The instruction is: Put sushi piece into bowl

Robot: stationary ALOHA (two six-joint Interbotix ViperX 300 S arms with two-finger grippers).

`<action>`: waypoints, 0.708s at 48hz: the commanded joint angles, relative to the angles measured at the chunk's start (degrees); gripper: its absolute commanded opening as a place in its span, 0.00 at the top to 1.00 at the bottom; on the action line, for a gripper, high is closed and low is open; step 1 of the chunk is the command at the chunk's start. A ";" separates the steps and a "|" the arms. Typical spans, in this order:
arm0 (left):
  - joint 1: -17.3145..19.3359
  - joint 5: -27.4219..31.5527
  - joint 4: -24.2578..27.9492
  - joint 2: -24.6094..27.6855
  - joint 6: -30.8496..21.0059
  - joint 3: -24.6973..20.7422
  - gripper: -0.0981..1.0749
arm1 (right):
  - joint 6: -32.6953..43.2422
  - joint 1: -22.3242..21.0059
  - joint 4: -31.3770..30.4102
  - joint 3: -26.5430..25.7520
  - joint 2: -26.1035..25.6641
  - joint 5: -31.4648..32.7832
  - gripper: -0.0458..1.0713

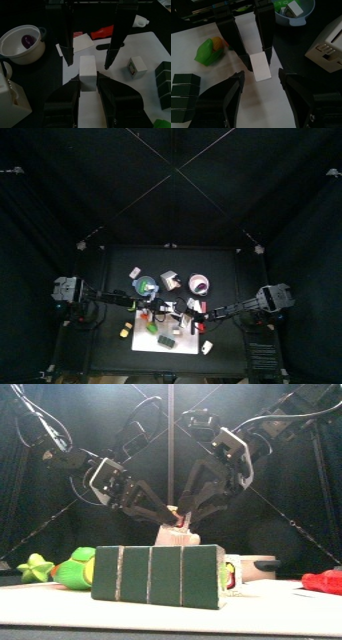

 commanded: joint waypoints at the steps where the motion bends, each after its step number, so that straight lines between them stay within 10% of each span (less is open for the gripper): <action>1: 0.18 0.09 -0.09 -0.88 -0.09 -0.53 0.44 | 0.00 0.00 0.62 -0.35 -1.58 0.00 0.16; 34: 9.14 4.75 -7.82 -18.54 -0.09 13.89 0.44 | 0.00 -0.18 6.77 2.02 -1.05 0.18 0.16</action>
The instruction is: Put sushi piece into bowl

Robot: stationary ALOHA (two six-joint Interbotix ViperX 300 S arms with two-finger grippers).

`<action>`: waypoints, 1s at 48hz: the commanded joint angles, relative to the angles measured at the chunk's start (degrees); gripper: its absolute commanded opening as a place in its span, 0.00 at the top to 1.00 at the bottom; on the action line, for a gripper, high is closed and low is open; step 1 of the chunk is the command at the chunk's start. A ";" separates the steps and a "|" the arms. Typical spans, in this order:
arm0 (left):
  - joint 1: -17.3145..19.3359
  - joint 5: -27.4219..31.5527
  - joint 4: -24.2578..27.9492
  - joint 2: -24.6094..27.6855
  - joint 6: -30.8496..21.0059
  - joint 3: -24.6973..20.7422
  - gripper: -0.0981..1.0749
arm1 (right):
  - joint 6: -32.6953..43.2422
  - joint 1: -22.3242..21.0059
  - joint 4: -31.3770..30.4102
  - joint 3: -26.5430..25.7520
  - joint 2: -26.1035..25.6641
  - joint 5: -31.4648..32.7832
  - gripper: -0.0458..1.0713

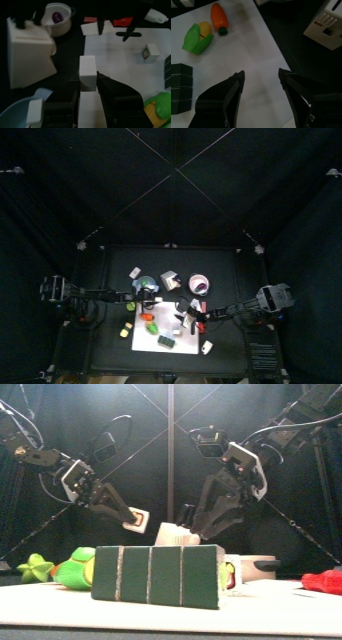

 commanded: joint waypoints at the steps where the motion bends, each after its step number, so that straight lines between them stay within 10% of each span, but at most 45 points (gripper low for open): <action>1: 2.72 0.70 -1.32 -4.39 0.09 1.49 0.44 | 0.00 -0.18 0.18 -0.79 -1.05 0.09 0.16; 24: 14.77 1.14 -1.76 -2.55 -0.09 3.34 0.44 | 0.00 -0.26 0.26 -0.70 -0.26 0.09 0.16; 48: 16.17 1.14 -2.81 3.69 0.09 1.23 0.40 | 0.09 -0.18 0.26 -0.70 0.26 0.00 0.16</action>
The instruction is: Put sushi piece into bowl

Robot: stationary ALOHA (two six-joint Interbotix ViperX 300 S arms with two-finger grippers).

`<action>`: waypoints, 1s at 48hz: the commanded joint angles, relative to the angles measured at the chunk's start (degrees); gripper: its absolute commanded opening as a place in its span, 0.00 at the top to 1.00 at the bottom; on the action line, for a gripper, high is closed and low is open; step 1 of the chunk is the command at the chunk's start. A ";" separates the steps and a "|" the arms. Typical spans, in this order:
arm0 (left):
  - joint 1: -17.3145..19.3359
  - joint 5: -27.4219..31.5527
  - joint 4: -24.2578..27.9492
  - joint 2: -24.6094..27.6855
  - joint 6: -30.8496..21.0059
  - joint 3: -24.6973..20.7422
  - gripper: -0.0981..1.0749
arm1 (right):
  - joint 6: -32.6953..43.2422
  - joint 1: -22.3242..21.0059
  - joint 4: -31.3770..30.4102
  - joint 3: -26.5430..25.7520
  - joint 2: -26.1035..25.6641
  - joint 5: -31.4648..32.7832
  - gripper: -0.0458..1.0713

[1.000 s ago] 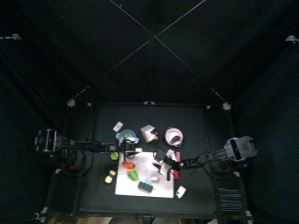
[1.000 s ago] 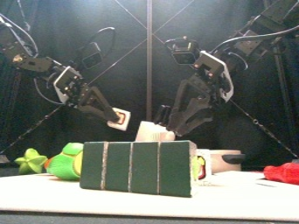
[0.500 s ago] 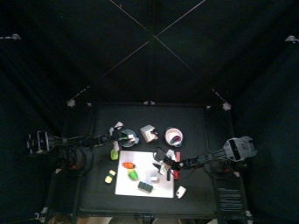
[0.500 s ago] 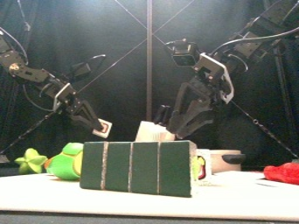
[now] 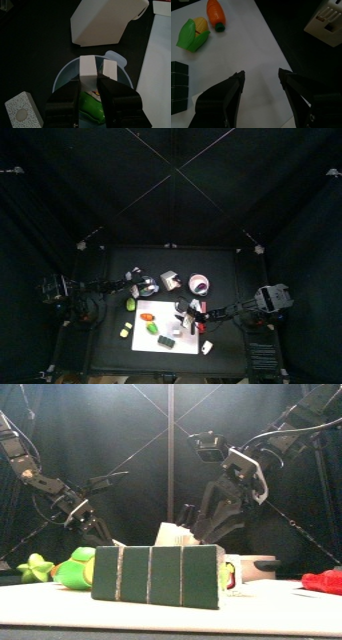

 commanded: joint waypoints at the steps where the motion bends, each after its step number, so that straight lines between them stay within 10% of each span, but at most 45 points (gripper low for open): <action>1: 0.09 -0.26 -0.18 -0.09 0.00 -1.14 0.39 | 0.09 -0.09 -0.09 -0.79 -0.88 0.09 0.16; 16: 0.00 -0.53 -0.09 -0.35 0.09 -1.32 0.24 | 0.09 -0.09 0.00 -0.70 -0.79 0.09 0.16; 48: -0.09 -0.70 0.00 -3.34 0.09 -0.62 0.24 | -0.09 0.62 0.00 -0.44 -0.97 -2.64 0.16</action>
